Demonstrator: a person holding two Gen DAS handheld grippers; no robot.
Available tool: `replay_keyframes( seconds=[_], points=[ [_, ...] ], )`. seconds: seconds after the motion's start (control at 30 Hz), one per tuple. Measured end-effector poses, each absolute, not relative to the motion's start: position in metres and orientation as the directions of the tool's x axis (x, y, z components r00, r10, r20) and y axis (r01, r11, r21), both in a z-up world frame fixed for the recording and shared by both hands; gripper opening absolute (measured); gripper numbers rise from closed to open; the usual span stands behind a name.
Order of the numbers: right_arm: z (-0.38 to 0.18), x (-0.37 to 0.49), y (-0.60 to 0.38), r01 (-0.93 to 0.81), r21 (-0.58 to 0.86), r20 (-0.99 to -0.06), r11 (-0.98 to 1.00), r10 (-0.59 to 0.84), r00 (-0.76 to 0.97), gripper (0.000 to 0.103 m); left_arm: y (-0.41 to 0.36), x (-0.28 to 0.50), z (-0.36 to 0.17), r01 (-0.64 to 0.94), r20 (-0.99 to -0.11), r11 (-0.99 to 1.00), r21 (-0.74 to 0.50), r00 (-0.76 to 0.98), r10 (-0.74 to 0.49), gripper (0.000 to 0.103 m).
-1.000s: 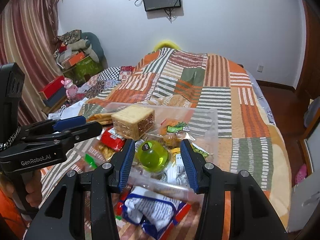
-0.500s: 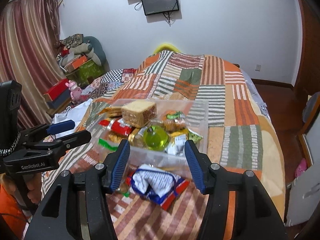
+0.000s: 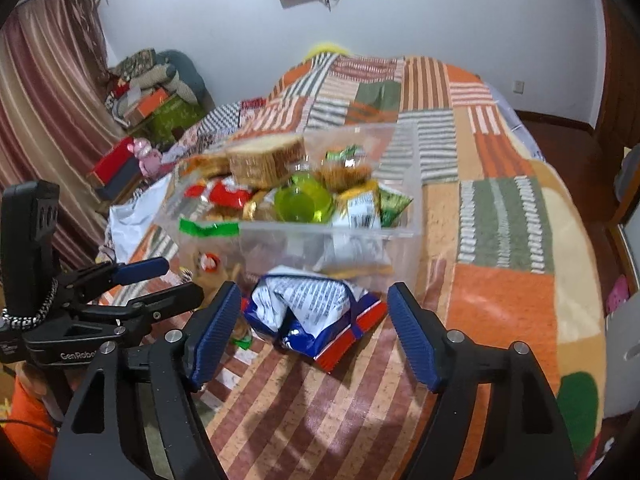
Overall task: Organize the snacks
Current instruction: 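Grasp green-topped cracker bag with left tool while right tool grasps blue-white bag, then lower cracker bag into box with left tool while right tool drops blue-white bag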
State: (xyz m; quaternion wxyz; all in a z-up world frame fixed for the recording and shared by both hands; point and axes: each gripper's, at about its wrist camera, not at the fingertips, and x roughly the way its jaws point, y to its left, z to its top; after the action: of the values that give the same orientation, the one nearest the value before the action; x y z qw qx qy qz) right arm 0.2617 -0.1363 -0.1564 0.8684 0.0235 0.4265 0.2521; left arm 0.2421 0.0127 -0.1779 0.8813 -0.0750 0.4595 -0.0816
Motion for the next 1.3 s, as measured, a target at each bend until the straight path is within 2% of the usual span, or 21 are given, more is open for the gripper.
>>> replay_keyframes(
  seconds=[0.27,0.53,0.6,0.63,0.67,0.7,0.97,1.3],
  points=[
    [-0.181,0.272,-0.127,-0.414,0.223,-0.773,0.883,0.419,0.477,0.074,0.004,0.256,-0.198,0.091,-0.817,0.976,-0.2,0.534,-0.217,0.078],
    [-0.191,0.278,-0.136,-0.381,0.335,-0.759,0.862,0.487,0.432,0.076,0.015,0.27,-0.211,0.061,-0.809,0.962,-0.265,0.529,-0.256,0.078],
    [-0.19,0.275,-0.134,-0.392,0.33,-0.756,0.859,0.489,0.435,0.072,0.018,0.27,-0.213,0.061,-0.801,0.955,-0.289,0.53,-0.276,0.075],
    [-0.188,0.274,-0.133,-0.405,0.334,-0.751,0.851,0.5,0.431,0.064,0.018,0.27,-0.213,0.066,-0.798,0.952,-0.3,0.529,-0.288,0.068],
    [-0.187,0.273,-0.131,-0.412,0.33,-0.75,0.849,0.501,0.432,0.062,0.017,0.27,-0.213,0.073,-0.796,0.948,-0.309,0.526,-0.3,0.063],
    [-0.185,0.271,-0.128,-0.419,0.31,-0.75,0.853,0.491,0.444,0.061,0.016,0.269,-0.213,0.08,-0.797,0.947,-0.311,0.521,-0.305,0.053],
    [-0.181,0.269,-0.129,-0.423,0.297,-0.742,0.856,0.486,0.461,0.046,0.007,0.259,-0.207,0.101,-0.802,0.964,-0.246,0.537,-0.262,0.05],
    [-0.17,0.258,-0.138,-0.405,0.312,-0.72,0.859,0.492,0.49,0.044,0.019,0.238,-0.179,0.079,-0.769,0.964,-0.253,0.587,-0.251,0.05]
  ],
)
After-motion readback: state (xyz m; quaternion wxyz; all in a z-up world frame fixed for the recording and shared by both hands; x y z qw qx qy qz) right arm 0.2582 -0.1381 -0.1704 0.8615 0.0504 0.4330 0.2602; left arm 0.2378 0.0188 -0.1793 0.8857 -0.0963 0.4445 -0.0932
